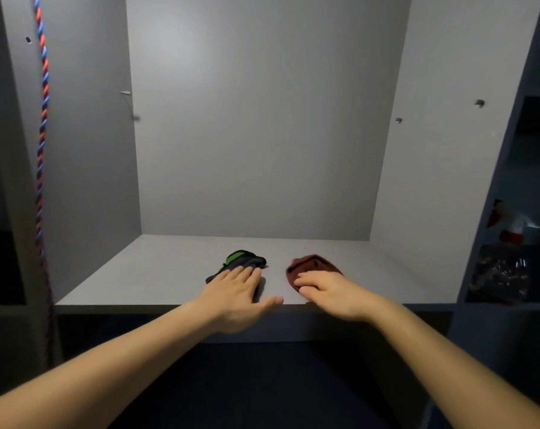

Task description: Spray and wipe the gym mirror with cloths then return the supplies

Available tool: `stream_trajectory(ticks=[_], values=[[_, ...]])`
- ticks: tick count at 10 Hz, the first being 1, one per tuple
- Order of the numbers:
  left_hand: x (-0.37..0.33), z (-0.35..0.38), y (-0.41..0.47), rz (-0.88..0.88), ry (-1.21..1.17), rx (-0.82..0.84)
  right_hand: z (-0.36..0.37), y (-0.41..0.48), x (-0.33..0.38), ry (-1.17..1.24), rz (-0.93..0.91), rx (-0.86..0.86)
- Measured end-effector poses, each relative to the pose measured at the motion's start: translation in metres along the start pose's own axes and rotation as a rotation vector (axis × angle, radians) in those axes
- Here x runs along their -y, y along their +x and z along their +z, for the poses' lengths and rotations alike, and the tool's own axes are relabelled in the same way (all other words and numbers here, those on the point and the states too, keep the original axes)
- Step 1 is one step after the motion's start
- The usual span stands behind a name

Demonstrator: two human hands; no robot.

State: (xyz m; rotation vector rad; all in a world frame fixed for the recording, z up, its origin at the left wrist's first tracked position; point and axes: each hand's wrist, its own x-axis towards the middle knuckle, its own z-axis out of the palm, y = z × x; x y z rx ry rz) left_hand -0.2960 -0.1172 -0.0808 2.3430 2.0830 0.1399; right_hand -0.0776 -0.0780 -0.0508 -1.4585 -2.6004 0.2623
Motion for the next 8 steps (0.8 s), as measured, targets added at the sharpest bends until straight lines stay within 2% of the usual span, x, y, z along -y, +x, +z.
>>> stream_trajectory(ticks=[1,2,3,4,5,7,8], values=[[0.007,-0.001,0.011,-0.075,-0.036,-0.006,-0.003,0.005,-0.008,0.104,-0.004,0.017],[0.006,0.0,0.017,-0.078,-0.028,-0.092,0.001,0.002,-0.015,0.026,0.048,-0.232],[0.008,0.003,0.023,-0.09,-0.003,-0.112,0.007,-0.004,-0.007,-0.141,0.115,-0.29],[0.006,0.006,0.026,-0.108,-0.037,-0.003,0.021,0.0,0.001,-0.158,0.167,-0.114],[0.002,0.008,0.023,-0.084,-0.03,-0.05,0.016,-0.004,-0.01,-0.055,0.114,-0.158],[-0.002,0.011,0.017,-0.074,-0.022,-0.13,0.008,-0.017,-0.02,0.018,0.11,-0.137],[-0.005,-0.004,0.017,-0.02,-0.119,-0.241,-0.001,-0.015,-0.022,0.214,0.132,-0.28]])
